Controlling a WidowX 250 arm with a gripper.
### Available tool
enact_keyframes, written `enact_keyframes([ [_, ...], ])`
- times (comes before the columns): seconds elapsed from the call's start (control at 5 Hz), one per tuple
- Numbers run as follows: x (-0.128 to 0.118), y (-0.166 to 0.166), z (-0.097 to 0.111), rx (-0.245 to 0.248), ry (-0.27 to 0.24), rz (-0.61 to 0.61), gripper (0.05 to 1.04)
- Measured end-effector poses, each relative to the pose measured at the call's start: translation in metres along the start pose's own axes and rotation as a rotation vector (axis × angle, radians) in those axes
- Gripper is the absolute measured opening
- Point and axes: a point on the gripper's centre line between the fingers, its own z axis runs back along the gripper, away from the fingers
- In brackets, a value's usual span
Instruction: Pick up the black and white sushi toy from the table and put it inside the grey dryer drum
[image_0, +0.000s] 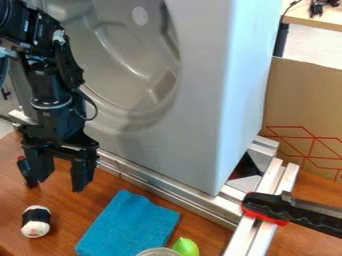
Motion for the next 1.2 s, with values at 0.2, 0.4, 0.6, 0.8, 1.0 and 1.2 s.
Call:
enact_keyframes([
  [0.2,-0.002,0.0,-0.004,-0.004,0.017,0.003,1.0],
  [0.4,-0.014,0.018,-0.006,0.02,0.009,0.064,1.0],
  [0.6,-0.028,0.044,-0.017,0.026,0.005,0.128,1.0],
  [0.8,-0.03,0.052,-0.028,0.063,0.005,0.141,1.0],
  [1.0,-0.022,0.048,-0.045,0.037,-0.046,0.133,1.0],
  [1.2,-0.01,0.044,-0.058,-0.022,-0.142,0.157,1.0],
])
